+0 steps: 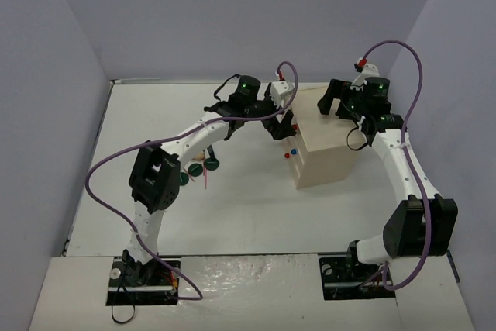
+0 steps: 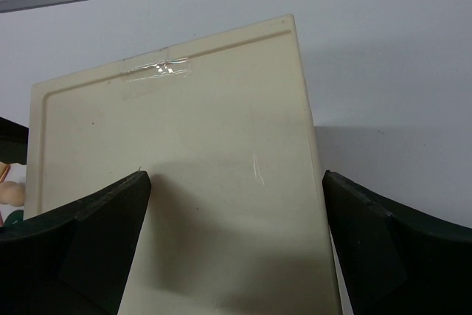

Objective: Organize the makeup

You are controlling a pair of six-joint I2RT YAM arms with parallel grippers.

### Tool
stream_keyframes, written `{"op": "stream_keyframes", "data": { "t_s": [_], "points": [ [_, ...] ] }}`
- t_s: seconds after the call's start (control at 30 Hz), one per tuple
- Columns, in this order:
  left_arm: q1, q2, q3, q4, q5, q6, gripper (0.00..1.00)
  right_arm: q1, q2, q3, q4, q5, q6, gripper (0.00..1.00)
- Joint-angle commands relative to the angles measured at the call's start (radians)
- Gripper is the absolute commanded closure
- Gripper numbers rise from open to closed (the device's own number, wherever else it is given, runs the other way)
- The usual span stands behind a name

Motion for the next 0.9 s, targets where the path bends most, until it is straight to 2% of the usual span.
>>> {"op": "stream_keyframes", "data": {
  "t_s": [0.0, 0.23, 0.43, 0.57, 0.7, 0.87],
  "points": [
    [-0.019, 0.02, 0.116, 0.227, -0.045, -0.049, 0.03, 0.06, -0.023, -0.028, -0.029, -0.104, 0.09, 0.04],
    [0.02, -0.04, 0.063, 0.254, -0.101, -0.105, 0.03, 0.057, -0.058, -0.03, -0.029, -0.022, 0.068, 0.04],
    [0.057, -0.183, -0.096, 0.283, -0.314, -0.223, 0.03, 0.052, -0.083, -0.006, -0.033, 0.05, 0.017, 0.03],
    [0.067, -0.294, -0.216, 0.279, -0.421, -0.362, 0.03, 0.043, -0.102, 0.014, -0.036, 0.081, -0.029, 0.02],
    [0.076, -0.379, -0.295, 0.247, -0.462, -0.47, 0.03, 0.04, -0.114, 0.028, -0.038, 0.088, -0.074, 0.02],
    [0.067, -0.437, -0.403, 0.285, -0.39, -0.566, 0.03, 0.039, -0.118, 0.04, -0.038, 0.108, -0.128, 0.01]
  ]
}}
